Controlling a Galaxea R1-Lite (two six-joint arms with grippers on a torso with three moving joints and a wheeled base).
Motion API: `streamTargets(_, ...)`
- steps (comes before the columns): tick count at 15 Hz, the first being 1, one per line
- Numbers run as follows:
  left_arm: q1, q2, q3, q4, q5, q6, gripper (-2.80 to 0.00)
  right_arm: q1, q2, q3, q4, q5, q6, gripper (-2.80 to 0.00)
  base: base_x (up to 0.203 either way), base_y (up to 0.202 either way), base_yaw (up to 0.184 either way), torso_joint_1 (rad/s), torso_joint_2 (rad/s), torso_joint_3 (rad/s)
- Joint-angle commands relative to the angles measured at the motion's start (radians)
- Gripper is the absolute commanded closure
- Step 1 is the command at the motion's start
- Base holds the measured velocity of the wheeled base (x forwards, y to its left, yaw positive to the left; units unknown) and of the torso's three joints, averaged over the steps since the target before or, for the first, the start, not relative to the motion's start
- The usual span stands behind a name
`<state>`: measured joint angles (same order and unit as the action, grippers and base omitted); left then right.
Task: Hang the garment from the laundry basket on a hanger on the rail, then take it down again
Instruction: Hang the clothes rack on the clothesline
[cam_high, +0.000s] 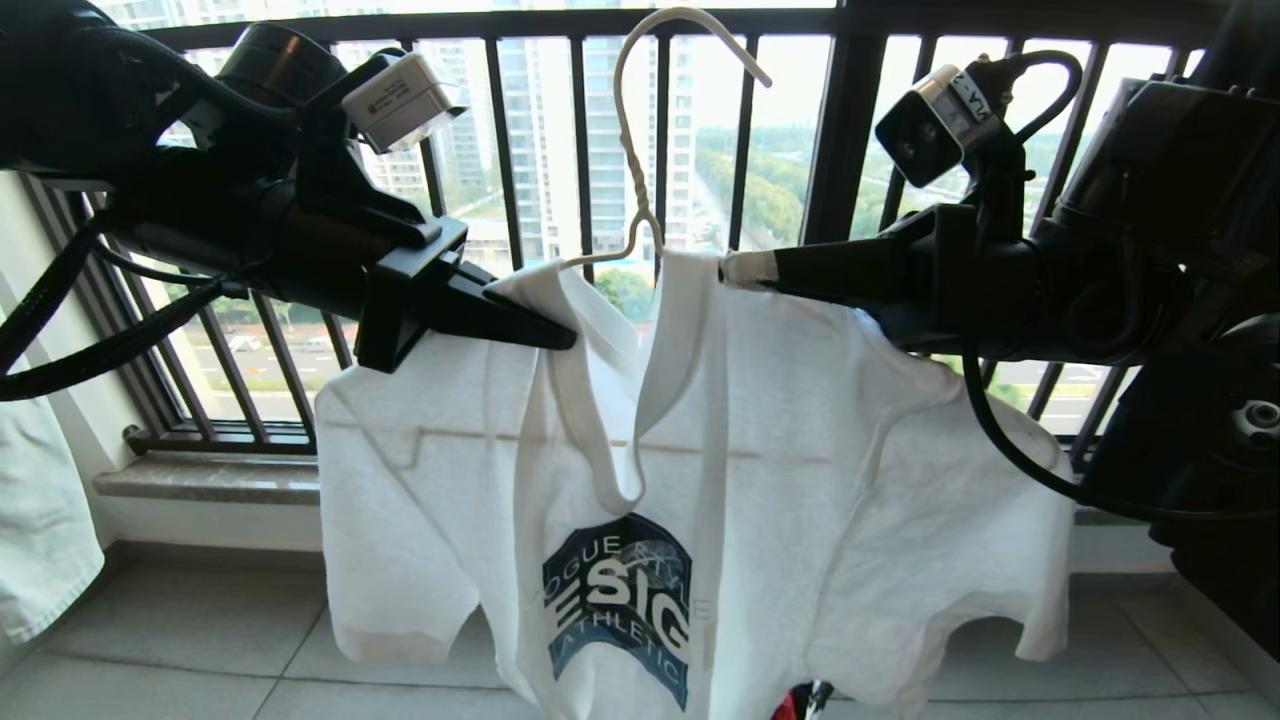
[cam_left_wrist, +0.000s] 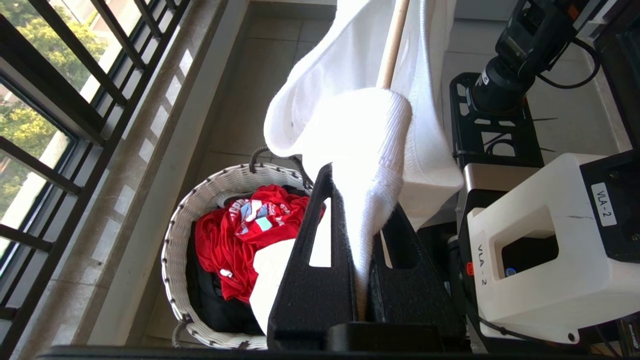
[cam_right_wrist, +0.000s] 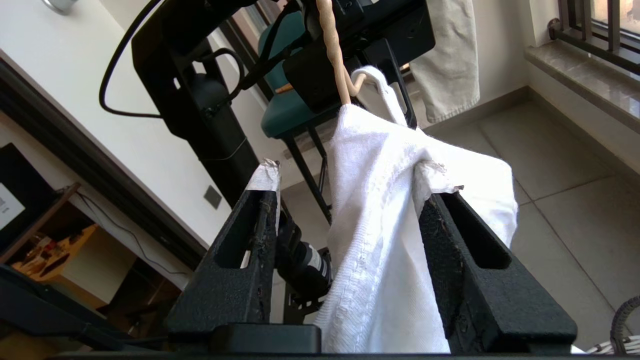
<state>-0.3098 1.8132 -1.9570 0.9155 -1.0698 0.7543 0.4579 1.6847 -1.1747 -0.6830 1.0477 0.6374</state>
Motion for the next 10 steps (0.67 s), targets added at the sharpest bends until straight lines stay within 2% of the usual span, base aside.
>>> streamTargets(1, 0.004, -0.009, 0.000, 0.005, -0.004, 0.004, 0.00, -0.001, 0.003, -0.003, -0.004, 0.005, 0.005, -2.80, 0.000, 0.000, 0.000, 0.000, 0.00, 0.000)
streamTargets(10, 0.032, -0.029, 0.000, 0.005, -0.004, -0.009, 0.00, -0.115, 0.004, -0.057, -0.003, 0.002, 0.016, -2.80, 0.000, 0.000, 0.000, 0.000, 0.00, 0.000)
